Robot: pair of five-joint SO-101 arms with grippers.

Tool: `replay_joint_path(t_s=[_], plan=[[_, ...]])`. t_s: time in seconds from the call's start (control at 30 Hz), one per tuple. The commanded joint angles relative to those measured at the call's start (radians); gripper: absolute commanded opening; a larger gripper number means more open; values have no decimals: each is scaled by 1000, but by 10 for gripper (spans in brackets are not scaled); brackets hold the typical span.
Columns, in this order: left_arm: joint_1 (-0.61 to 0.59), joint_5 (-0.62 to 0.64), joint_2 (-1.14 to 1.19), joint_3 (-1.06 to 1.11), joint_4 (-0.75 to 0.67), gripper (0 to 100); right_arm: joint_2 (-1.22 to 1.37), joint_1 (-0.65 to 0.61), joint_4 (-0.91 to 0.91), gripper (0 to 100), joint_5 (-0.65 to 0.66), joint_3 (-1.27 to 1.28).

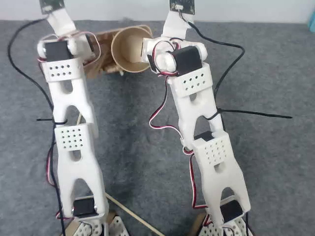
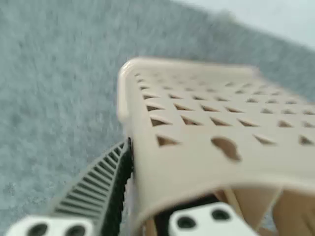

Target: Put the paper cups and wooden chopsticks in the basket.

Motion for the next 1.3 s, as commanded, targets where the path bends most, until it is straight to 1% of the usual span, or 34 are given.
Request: replay_joint_path(t_s=[0.0, 0.13, 0.3, 0.43, 0.5, 0.6, 0.67, 0.7, 0.77, 0.9, 1.07, 1.27], plan=[[5, -3, 55, -33, 25, 13, -4, -25, -61, 5, 11, -32], [5, -3, 117, -33, 3, 13, 45, -38, -125, 6, 32, -32], [-3, -3, 129, -35, -9, 13, 113, -33, -176, 6, 61, -32], [-6, -3, 127, -36, -6, 13, 157, -13, -228, 9, 118, -32], [-6, -3, 127, -36, -6, 13, 163, -12, -223, 68, 144, -32], [-6, -3, 127, -36, -6, 13, 157, -18, -189, 229, 172, -32], [-6, -3, 127, -36, -6, 13, 147, -19, -173, 317, 175, -34], [-6, -3, 127, -36, -6, 13, 139, -19, -171, 349, 175, -34], [-6, -3, 127, -36, -6, 13, 116, -15, -166, 381, 175, -34], [-6, -3, 127, -36, -6, 13, 53, -7, -150, 386, 176, -34], [-6, -3, 127, -36, -9, 13, -35, -5, -84, 387, 239, -34], [-5, -3, 127, -36, -9, 13, -56, 47, -84, 385, 238, -34]])
